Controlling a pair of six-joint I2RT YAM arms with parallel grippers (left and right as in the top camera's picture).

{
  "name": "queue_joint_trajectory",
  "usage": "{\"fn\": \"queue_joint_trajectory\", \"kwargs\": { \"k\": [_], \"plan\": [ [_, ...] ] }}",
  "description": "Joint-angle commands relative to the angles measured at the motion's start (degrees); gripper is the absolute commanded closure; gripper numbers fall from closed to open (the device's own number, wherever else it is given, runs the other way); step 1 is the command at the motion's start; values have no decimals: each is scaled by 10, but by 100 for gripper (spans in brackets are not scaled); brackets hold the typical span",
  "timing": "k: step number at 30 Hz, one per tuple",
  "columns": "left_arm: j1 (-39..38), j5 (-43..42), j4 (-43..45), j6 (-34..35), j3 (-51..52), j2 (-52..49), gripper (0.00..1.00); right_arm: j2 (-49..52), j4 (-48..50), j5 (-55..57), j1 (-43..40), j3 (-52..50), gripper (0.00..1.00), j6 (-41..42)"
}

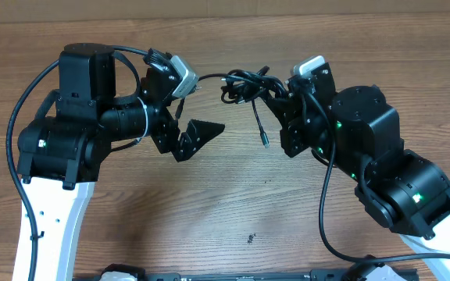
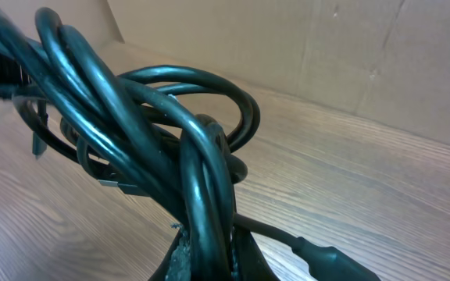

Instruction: Untangle cables

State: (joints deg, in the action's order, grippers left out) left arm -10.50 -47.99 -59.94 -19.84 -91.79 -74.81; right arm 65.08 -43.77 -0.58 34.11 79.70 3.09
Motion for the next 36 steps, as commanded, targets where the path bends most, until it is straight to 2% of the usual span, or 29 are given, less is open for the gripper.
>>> {"fn": "queue_joint_trajectory", "kwargs": {
  "k": [1, 8, 23, 36],
  "plan": [
    [1, -56, 3, -6, -10, -1, 1, -12, 18, 5, -1, 2, 95, 45],
    [1, -61, 29, -12, -10, -1, 1, -12, 20, -75, -1, 2, 95, 47],
    [1, -55, 50, -12, -10, -1, 0, -12, 10, -160, -1, 2, 95, 46],
    [1, -61, 49, -24, -10, -1, 0, -12, -4, -176, -1, 2, 95, 46]
  ]
}}
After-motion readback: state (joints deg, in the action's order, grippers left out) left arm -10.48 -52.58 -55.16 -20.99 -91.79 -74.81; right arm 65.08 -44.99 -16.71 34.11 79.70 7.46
